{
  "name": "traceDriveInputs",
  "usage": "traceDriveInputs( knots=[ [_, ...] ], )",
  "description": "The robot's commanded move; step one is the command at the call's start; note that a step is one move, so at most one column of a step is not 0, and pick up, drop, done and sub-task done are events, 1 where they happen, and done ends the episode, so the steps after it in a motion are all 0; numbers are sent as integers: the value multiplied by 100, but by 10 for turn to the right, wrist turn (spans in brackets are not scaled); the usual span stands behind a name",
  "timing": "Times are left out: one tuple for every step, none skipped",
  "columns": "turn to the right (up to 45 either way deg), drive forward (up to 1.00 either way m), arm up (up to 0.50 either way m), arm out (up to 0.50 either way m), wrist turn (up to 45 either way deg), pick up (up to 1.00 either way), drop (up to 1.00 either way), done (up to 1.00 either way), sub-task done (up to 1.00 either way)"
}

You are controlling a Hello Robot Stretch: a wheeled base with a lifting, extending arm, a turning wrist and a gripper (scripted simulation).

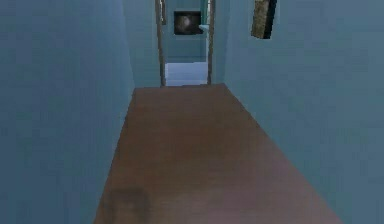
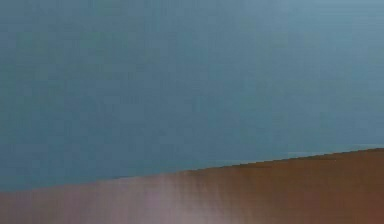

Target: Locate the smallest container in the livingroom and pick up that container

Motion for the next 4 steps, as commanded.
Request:
traceDriveInputs(
  knots=[
    [0, 100, 0, 0, 0, 0, 0, 0, 0],
    [0, 100, 0, 0, 0, 0, 0, 0, 0],
    [0, 100, 0, 0, 0, 0, 0, 0, 0],
    [0, 75, 0, 0, 0, 0, 0, 0, 0]
  ],
)
